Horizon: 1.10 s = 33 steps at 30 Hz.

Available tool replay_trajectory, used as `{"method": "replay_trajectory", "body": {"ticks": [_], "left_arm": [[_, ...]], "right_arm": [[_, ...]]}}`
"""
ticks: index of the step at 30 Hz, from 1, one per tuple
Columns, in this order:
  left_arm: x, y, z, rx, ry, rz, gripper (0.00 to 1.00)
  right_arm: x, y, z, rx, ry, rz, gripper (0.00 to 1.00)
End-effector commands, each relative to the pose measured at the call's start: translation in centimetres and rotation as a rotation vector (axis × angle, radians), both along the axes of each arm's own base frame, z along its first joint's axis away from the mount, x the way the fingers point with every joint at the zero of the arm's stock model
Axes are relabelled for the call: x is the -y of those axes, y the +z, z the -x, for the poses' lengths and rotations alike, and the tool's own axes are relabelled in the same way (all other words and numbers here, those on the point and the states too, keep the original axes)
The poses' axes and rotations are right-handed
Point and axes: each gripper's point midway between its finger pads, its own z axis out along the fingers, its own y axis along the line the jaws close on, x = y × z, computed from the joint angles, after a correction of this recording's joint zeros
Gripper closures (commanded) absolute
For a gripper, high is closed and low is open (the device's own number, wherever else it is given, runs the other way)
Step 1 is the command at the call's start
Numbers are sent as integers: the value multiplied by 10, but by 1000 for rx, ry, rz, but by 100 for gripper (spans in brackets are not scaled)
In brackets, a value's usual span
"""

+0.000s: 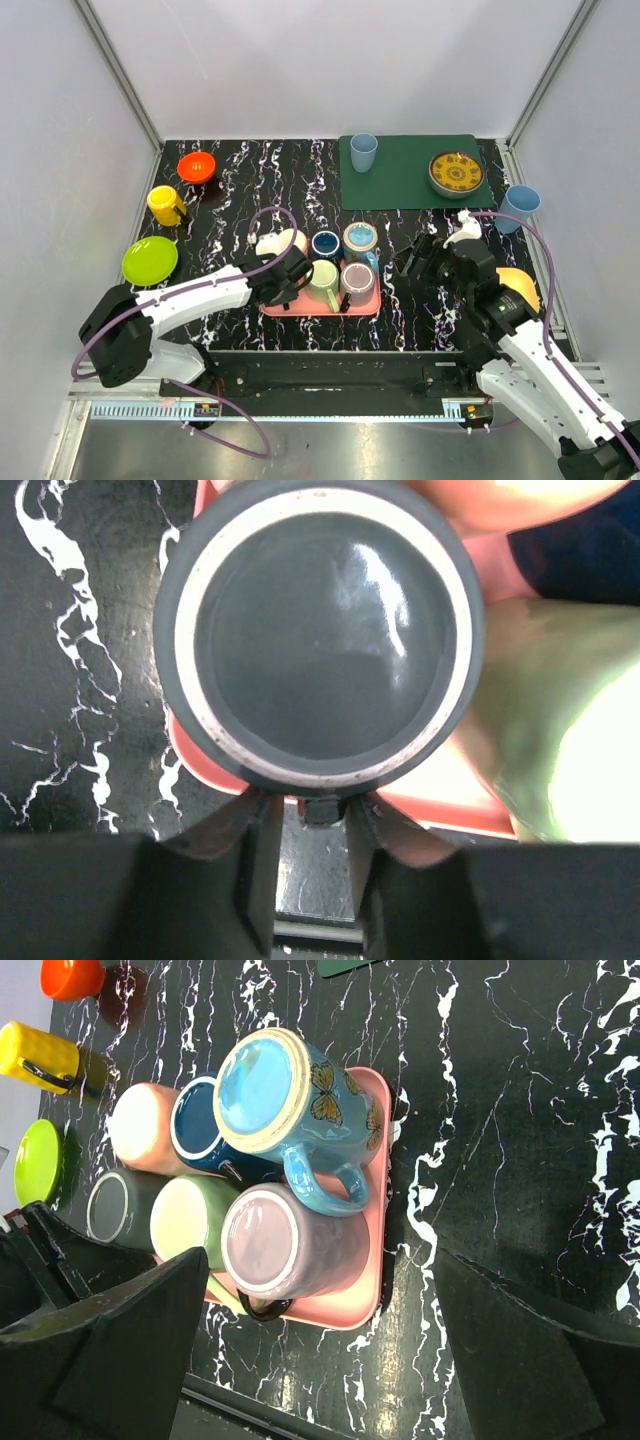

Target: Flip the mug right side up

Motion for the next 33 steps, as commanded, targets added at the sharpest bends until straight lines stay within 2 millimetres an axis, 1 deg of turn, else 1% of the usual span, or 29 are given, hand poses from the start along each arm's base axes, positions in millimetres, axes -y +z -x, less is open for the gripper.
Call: {"method": "replay_trajectory", "body": {"ticks": [1,3,4,6,10,11,13,14,15,16,17,18,19,20,21,22,23,24,25,26,27,28,29,30,31,32,33], "left_arm": [[2,14,-20,81,20,0,75],[1,11,-18,74,17,-1,83],[1,10,-18,70,17,-2,92],[1,9,-16,68,12,5,100],[0,13,-14,85,3,29,100],[1,21,-14,107,-1,53,100],[0,30,-10,127,-13,70,100],[0,43,-9,154,-17,100,100],[-2,48,-5,159,-23,103,100],[-3,60,-2,183,-24,135,100],[-3,67,2,192,-33,151,100],[-4,70,7,186,-38,162,100],[-4,81,12,204,-45,202,100],[-3,90,16,213,-49,230,100],[1,97,24,218,-81,254,100],[2,112,30,244,-97,304,100],[5,126,32,273,-111,338,100],[14,141,35,314,-157,389,100],[17,163,38,378,-187,472,100],[24,172,40,410,-227,535,100],[38,206,34,533,-266,662,100],[36,231,36,620,-281,765,100],[40,228,37,655,-302,804,100],[44,260,34,765,-312,908,100],[43,271,33,806,-320,941,100],[46,277,32,826,-343,963,100],[49,296,32,881,-370,1008,100]], "right_arm": [[-2,14,0,38,23,1,0],[-2,15,0,38,23,-2,0],[-2,16,0,43,23,-3,0],[-2,16,1,40,25,-6,0],[-4,17,1,37,21,-26,0],[-5,19,2,40,28,-36,0],[-9,27,4,33,3,-116,0],[-13,31,8,39,34,-138,5],[-17,40,15,65,66,-174,8],[-20,50,14,101,72,-213,12],[-21,45,16,103,80,-224,11],[-25,49,21,128,118,-236,6],[-27,53,22,150,133,-249,0],[-29,54,23,157,148,-252,0],[-34,53,26,158,200,-234,0],[-37,54,28,155,223,-229,0],[-40,64,29,173,253,-229,0],[-48,67,34,171,318,-225,0],[-54,78,36,197,358,-246,0],[-59,96,40,232,399,-266,0],[-69,105,50,229,483,-303,0],[-74,123,53,276,528,-332,0],[-78,140,58,307,567,-360,0],[-86,147,67,274,631,-414,0],[-90,160,71,299,671,-445,0],[-93,166,75,284,699,-469,0],[-98,173,81,261,747,-515,0]]}}
